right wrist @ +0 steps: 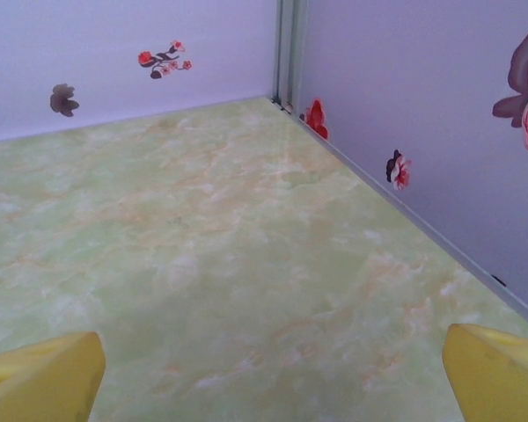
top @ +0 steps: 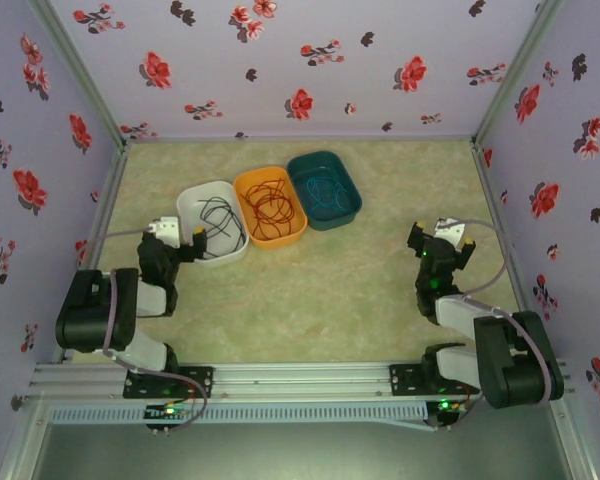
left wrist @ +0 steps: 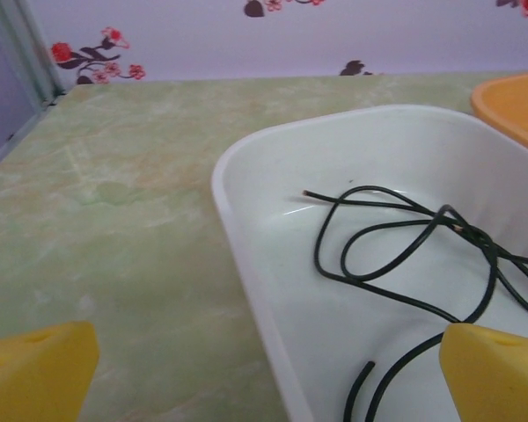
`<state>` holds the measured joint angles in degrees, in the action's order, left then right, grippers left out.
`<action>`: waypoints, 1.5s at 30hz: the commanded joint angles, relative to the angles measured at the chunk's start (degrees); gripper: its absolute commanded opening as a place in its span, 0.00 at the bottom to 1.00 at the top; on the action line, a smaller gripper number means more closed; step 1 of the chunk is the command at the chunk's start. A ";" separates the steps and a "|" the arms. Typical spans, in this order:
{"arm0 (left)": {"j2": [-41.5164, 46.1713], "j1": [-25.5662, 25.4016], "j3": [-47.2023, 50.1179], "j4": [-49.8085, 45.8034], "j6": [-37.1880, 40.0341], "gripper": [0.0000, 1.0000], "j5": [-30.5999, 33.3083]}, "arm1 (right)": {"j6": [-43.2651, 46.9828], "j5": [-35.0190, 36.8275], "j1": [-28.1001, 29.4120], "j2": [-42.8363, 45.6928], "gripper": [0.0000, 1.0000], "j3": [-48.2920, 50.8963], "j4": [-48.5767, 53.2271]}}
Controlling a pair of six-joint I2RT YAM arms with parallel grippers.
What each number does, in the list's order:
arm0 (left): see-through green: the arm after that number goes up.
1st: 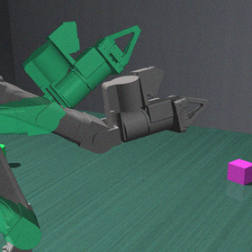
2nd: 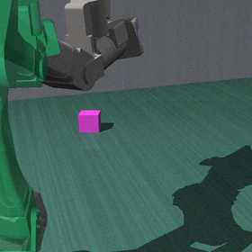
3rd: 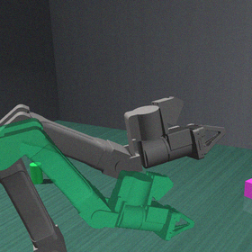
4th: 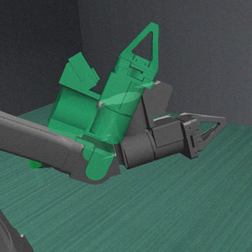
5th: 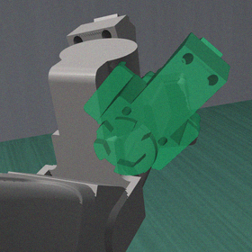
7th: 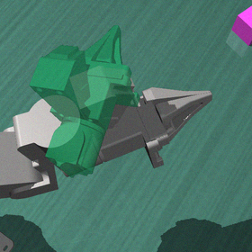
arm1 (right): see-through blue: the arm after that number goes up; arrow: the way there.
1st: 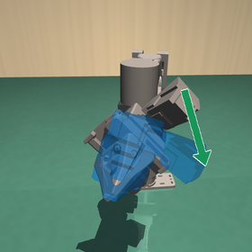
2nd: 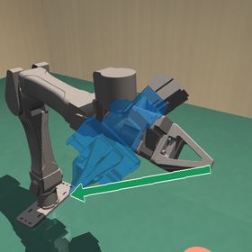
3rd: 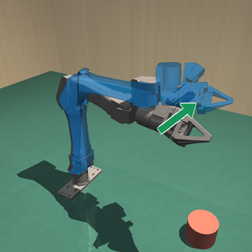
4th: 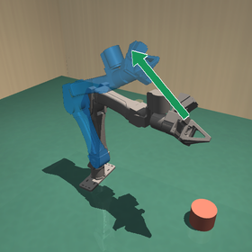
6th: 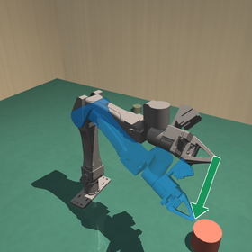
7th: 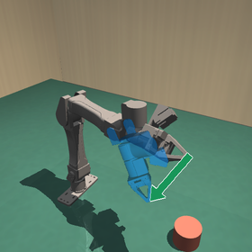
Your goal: Untangle the cables
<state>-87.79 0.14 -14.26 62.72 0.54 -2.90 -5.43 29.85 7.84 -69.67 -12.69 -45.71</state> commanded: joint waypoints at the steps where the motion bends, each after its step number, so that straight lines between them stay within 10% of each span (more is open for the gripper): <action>1: 0.06 1.56 -4.62 -6.76 2.64 1.00 -7.17 | 1.58 -2.88 -1.10 -0.35 0.99 1.23 -4.23; 13: -0.53 4.09 -7.18 -10.19 0.63 1.00 -10.45 | 3.05 -10.33 -2.47 -10.68 0.99 -1.55 -12.88; 23: -0.46 2.04 -8.59 -12.72 -2.03 1.00 4.04 | 2.62 -15.49 -4.03 -21.36 0.99 -1.27 -23.58; 30: -0.46 1.91 -8.43 -12.45 -2.03 1.00 4.48 | -0.78 -16.06 -6.57 -19.50 0.99 -9.72 -4.58; 45: -0.40 1.87 -8.24 -12.14 -2.03 1.00 4.56 | 3.28 -35.07 -8.80 -19.98 0.99 -7.99 -8.88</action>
<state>-87.81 2.24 -21.71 50.28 -1.13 0.47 -3.51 -0.25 -0.49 -89.91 -21.39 -51.68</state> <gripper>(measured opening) 0.997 0.992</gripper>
